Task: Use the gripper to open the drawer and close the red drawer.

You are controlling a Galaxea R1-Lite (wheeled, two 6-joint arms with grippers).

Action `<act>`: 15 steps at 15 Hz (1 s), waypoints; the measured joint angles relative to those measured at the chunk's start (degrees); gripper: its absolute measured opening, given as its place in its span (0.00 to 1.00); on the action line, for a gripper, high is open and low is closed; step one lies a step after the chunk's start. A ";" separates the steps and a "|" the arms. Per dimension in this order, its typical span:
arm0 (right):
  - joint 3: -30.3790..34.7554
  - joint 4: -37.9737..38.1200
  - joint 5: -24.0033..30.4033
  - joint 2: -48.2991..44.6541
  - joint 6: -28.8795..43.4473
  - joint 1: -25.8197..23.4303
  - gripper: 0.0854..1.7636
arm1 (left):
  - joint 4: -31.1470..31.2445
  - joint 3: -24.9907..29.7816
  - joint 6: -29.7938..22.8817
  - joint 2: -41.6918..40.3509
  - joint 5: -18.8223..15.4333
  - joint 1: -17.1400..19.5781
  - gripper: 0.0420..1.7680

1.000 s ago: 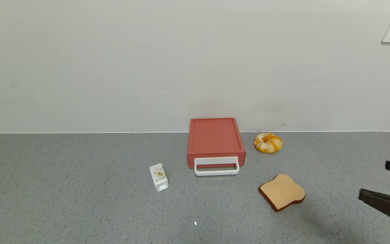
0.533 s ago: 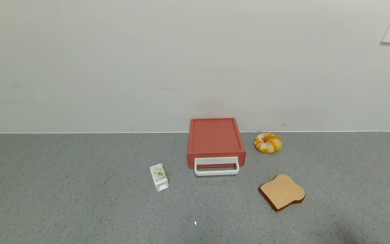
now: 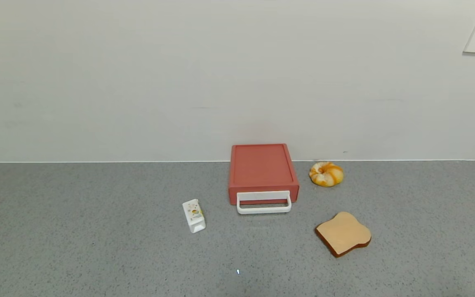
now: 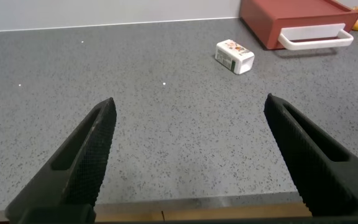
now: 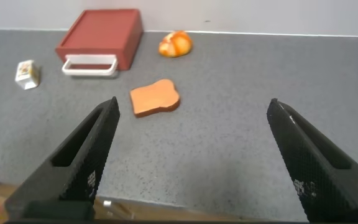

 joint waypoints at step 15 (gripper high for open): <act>11.08 -2.57 5.47 -21.50 -1.12 -8.28 0.99 | -0.07 -0.02 -0.04 0.00 -0.15 0.00 0.97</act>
